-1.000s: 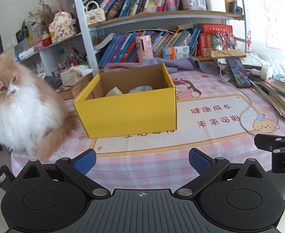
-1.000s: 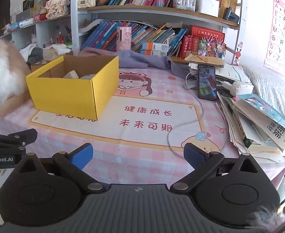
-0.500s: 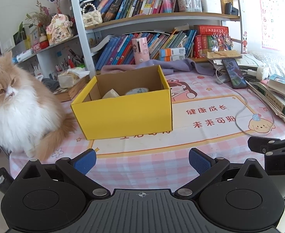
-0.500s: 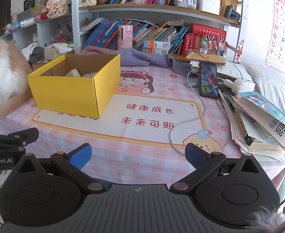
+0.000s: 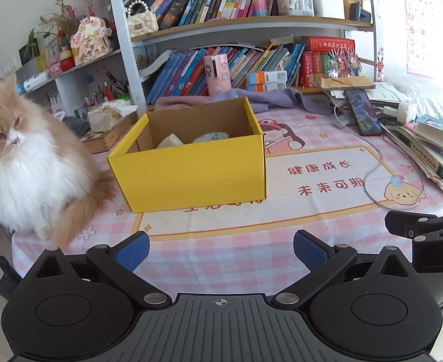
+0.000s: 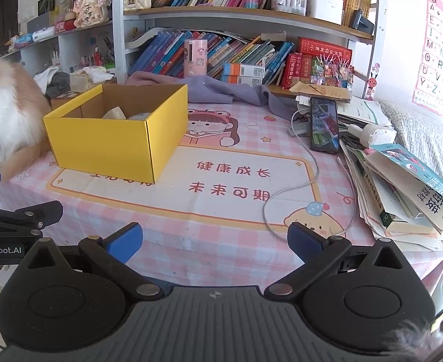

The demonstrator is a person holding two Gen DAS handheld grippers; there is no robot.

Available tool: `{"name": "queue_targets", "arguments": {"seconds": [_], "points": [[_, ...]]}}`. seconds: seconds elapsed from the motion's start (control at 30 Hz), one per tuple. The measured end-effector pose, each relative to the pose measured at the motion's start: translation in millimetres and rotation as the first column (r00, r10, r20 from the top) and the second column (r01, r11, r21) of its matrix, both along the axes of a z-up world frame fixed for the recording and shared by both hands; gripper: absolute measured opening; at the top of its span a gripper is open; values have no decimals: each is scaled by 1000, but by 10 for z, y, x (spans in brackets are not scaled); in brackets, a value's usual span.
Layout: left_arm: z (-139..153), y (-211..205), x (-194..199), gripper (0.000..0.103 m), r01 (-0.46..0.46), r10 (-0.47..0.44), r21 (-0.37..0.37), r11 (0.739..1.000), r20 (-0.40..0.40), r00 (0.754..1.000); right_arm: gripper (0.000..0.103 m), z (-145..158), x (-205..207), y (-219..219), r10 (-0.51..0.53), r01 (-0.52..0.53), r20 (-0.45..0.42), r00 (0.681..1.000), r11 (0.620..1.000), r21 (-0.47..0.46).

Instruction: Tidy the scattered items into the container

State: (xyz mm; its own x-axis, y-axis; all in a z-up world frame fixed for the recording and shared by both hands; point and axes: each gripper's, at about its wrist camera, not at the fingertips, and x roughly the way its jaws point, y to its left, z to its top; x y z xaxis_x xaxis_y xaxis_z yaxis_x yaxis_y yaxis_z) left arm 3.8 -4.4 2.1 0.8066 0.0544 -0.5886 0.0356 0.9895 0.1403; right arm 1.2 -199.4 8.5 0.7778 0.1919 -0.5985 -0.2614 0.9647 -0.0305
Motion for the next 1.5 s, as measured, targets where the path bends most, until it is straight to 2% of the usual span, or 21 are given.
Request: {"name": "queue_targets", "arguments": {"seconds": [1.5], "points": [[-41, 98, 94, 103, 21, -23, -56, 998, -29, 999, 103, -47, 82, 80, 22, -22, -29, 999, 1000, -22]]}}
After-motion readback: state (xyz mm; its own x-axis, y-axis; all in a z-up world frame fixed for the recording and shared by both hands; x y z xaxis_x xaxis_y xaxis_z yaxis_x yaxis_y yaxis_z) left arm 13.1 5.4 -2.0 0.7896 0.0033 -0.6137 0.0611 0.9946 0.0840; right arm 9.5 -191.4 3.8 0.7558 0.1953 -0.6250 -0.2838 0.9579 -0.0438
